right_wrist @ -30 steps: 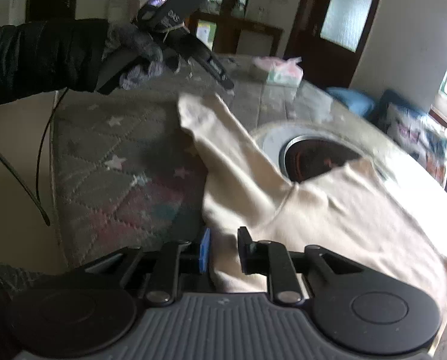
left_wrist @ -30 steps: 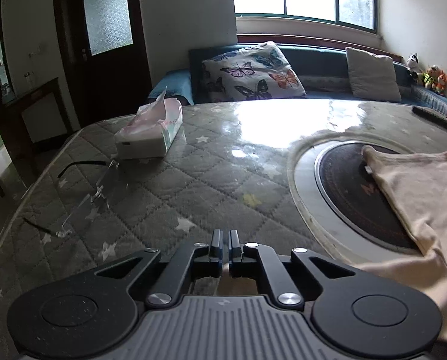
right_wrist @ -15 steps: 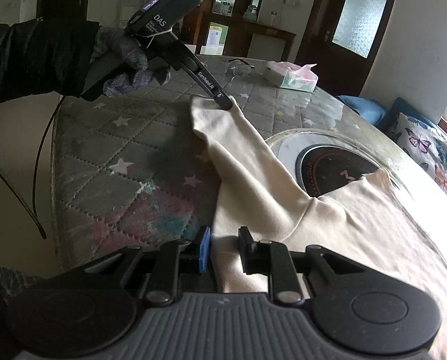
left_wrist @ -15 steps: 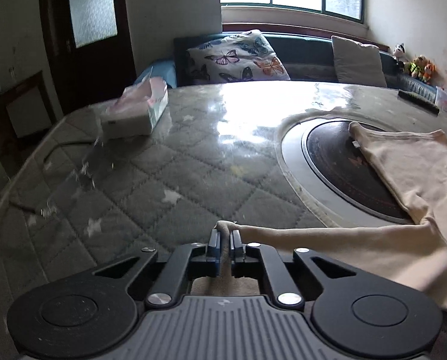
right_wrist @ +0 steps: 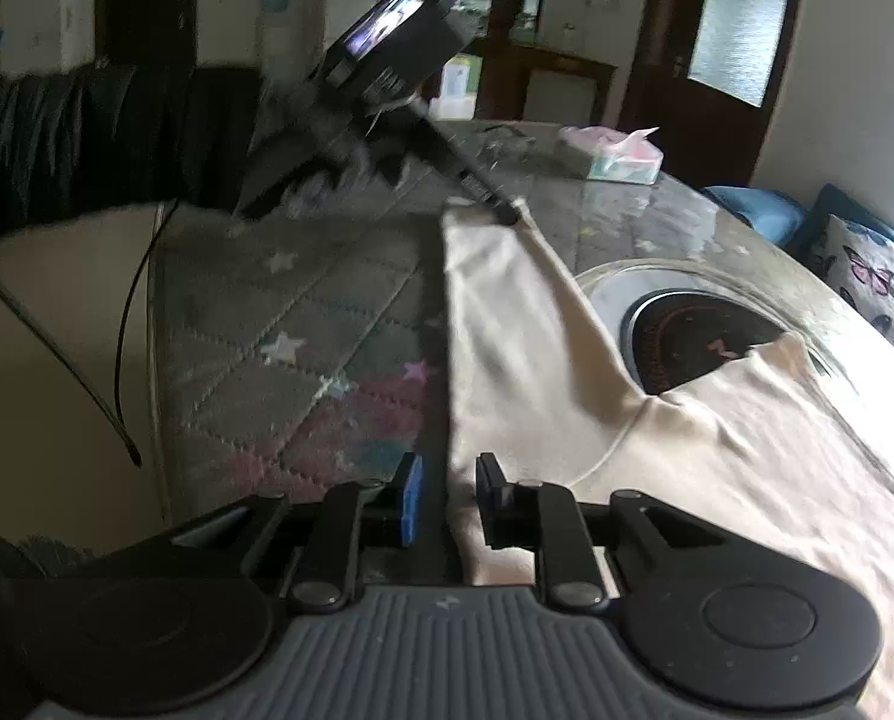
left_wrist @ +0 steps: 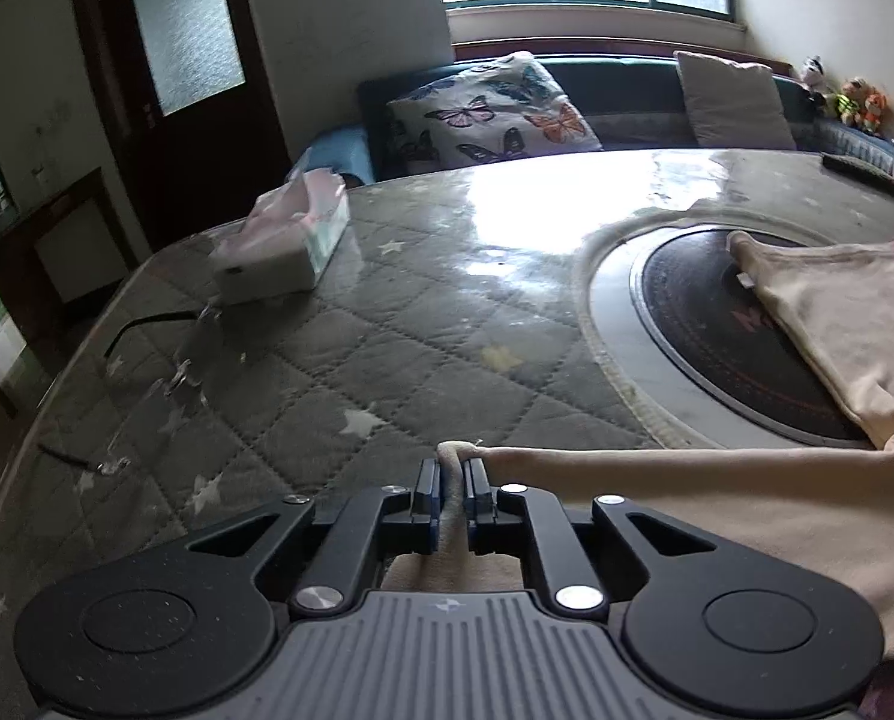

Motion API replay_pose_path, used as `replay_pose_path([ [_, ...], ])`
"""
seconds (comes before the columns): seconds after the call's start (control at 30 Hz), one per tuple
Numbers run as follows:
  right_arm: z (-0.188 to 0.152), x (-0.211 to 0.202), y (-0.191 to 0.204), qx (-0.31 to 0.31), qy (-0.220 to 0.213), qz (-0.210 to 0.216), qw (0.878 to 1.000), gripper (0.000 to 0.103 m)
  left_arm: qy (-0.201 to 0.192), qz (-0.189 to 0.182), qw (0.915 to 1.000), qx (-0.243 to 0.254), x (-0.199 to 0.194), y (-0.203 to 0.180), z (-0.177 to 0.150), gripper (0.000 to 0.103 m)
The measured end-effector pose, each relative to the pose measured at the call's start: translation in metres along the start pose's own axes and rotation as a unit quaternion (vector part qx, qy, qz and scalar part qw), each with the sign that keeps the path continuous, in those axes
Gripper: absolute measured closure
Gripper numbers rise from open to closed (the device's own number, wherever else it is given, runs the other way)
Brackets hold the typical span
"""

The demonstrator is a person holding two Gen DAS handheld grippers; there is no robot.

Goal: Fold clothes

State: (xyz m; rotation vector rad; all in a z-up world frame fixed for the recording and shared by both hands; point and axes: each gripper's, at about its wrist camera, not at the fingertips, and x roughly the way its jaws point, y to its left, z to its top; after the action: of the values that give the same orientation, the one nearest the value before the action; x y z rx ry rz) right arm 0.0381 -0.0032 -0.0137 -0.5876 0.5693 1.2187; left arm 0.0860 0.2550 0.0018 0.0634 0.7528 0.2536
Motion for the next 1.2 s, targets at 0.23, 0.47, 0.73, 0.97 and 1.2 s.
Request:
replay_pose_path([
  [0.23,-0.015,-0.017,-0.025,0.050,0.020,-0.050,0.997,0.077,-0.015,0.016,0.9998,-0.002,-0.020,-0.011,0.004,0.078],
  [0.47,-0.031,-0.018,-0.014,0.056,0.027,-0.028,0.998,0.075,-0.048,-0.050,0.9976,0.000,-0.052,-0.051,0.015,0.075],
  [0.73,-0.036,-0.041,-0.029,0.089,0.009,-0.090,0.992,0.067,-0.035,-0.133,0.9902,0.026,-0.038,-0.130,0.031,0.075],
  [0.97,-0.052,-0.044,-0.040,0.116,0.021,-0.104,0.988,0.063,-0.004,-0.144,0.9887,0.039,-0.009,-0.164,0.030,0.075],
  [1.2,-0.061,-0.044,-0.043,0.130,0.015,-0.099,0.986,0.061,0.012,-0.125,0.9911,0.046,0.002,-0.159,0.028,0.072],
])
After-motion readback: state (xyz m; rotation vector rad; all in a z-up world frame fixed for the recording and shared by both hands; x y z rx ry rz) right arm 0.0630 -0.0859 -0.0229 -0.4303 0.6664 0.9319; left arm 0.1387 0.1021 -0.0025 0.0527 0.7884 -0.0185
